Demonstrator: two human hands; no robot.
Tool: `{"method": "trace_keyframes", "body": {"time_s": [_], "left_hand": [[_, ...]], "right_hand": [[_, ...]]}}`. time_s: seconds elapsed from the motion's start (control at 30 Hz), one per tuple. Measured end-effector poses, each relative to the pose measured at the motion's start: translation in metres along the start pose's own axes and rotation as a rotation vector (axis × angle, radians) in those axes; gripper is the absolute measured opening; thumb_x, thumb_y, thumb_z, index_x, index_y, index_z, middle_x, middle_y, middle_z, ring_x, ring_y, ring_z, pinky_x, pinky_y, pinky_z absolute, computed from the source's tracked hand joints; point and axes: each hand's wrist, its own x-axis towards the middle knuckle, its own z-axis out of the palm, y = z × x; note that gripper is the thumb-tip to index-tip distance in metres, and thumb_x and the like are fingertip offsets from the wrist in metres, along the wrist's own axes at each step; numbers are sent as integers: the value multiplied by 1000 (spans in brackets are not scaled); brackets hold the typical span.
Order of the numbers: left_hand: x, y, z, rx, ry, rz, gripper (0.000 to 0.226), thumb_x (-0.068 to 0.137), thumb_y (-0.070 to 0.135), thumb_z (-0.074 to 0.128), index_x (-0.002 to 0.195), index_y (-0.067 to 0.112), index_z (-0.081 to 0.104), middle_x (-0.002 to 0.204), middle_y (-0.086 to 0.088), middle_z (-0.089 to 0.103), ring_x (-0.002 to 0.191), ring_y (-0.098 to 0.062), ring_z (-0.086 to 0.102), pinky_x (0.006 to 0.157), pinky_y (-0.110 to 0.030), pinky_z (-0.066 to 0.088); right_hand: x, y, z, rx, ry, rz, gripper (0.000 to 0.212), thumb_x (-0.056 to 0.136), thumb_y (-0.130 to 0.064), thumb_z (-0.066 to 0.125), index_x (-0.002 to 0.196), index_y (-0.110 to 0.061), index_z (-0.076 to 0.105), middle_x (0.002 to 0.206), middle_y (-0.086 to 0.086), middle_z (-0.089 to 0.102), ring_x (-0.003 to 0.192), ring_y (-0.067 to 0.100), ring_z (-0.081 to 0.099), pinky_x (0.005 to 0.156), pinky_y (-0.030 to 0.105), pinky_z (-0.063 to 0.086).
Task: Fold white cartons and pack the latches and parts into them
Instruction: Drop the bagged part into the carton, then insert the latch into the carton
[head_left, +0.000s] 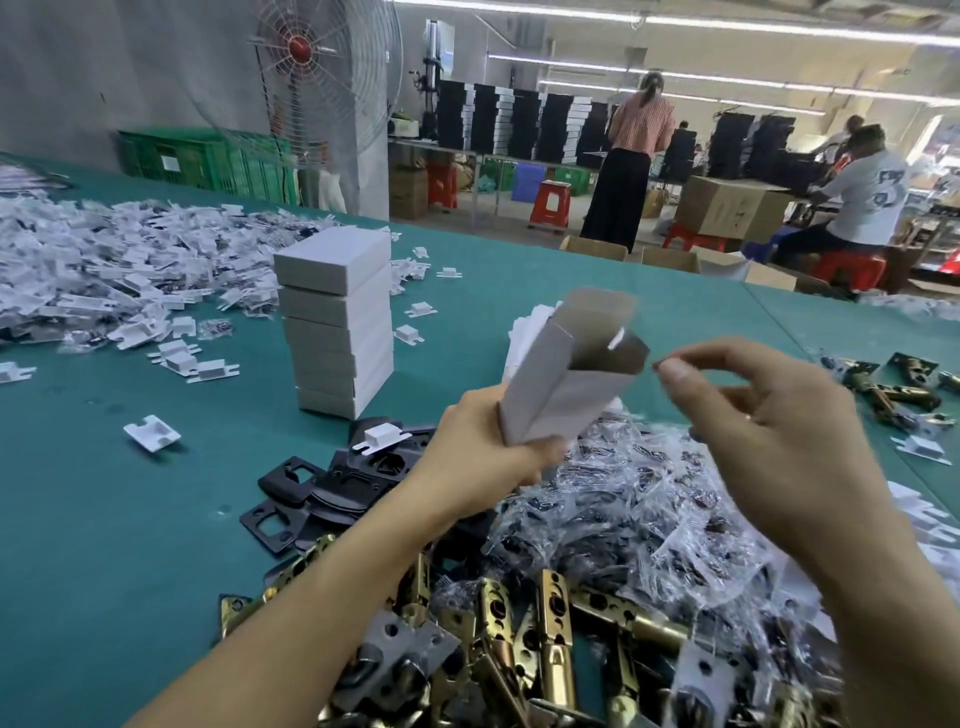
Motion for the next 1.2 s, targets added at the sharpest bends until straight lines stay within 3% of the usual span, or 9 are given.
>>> {"method": "trace_keyframes", "body": {"time_s": [0.07, 0.17, 0.23, 0.3, 0.5, 0.73, 0.9, 1.03, 1.2], "left_hand": [[3, 1, -4, -117, 70, -17, 33, 80, 18, 80, 104, 35, 65, 106, -2, 72, 84, -19, 74, 71, -41, 63], [7, 6, -14, -249, 215, -34, 40, 81, 20, 82, 106, 37, 57, 111, 4, 67, 90, -13, 72, 68, -32, 62], [10, 9, -21, -263, 319, -31, 42, 81, 25, 82, 115, 30, 57, 112, 5, 68, 92, -14, 72, 68, -32, 62], [12, 13, -30, -284, 435, -11, 41, 81, 30, 81, 117, 23, 61, 107, 5, 71, 90, -14, 72, 65, -33, 62], [15, 20, -55, -342, 602, 79, 14, 80, 28, 84, 83, 31, 71, 78, 16, 72, 81, -9, 72, 59, -36, 62], [20, 14, -54, -357, 622, 88, 20, 74, 17, 88, 71, 30, 73, 77, 8, 75, 74, -10, 73, 61, -30, 61], [20, 13, -53, -373, 620, 81, 18, 75, 18, 87, 77, 28, 72, 80, 9, 76, 78, -9, 73, 62, -31, 62], [19, 13, -51, -385, 618, 78, 18, 76, 19, 86, 79, 28, 71, 81, 9, 75, 81, -10, 73, 62, -31, 62], [18, 15, -50, -388, 631, 85, 18, 78, 17, 85, 81, 28, 71, 80, 12, 75, 80, -8, 73, 60, -30, 61]], "right_hand": [[-1, 0, 0, 83, 62, 17, 17, 88, -41, 58, 80, -28, 67, 76, -11, 70, 69, 11, 67, 64, 37, 58], [1, 1, 12, -112, -301, 55, 13, 92, -40, 59, 83, -34, 65, 75, -15, 69, 71, -3, 64, 59, 12, 49], [10, 0, 28, -334, -586, 29, 10, 95, -37, 60, 99, -32, 69, 95, -13, 71, 83, -3, 63, 75, 21, 53], [21, -3, 52, -436, -728, -46, 19, 95, -30, 62, 111, -25, 69, 109, -4, 71, 94, 8, 64, 89, 32, 53], [40, -19, 130, -506, -922, -205, 23, 88, -22, 62, 109, -26, 70, 114, 7, 68, 104, 28, 65, 91, 42, 54], [37, -25, 180, -533, -848, -348, 29, 92, -30, 60, 117, -16, 61, 120, 14, 59, 108, 37, 60, 74, 38, 44], [30, -18, 186, -554, -785, -493, 33, 90, -26, 60, 119, -10, 56, 118, 17, 60, 102, 40, 62, 71, 40, 45], [27, -17, 186, -557, -775, -484, 42, 95, -40, 58, 125, -11, 53, 122, 18, 59, 106, 42, 61, 79, 48, 50], [20, -25, 188, -589, -745, -562, 29, 94, -19, 53, 121, -9, 56, 118, 17, 61, 99, 43, 63, 72, 42, 46]]}}
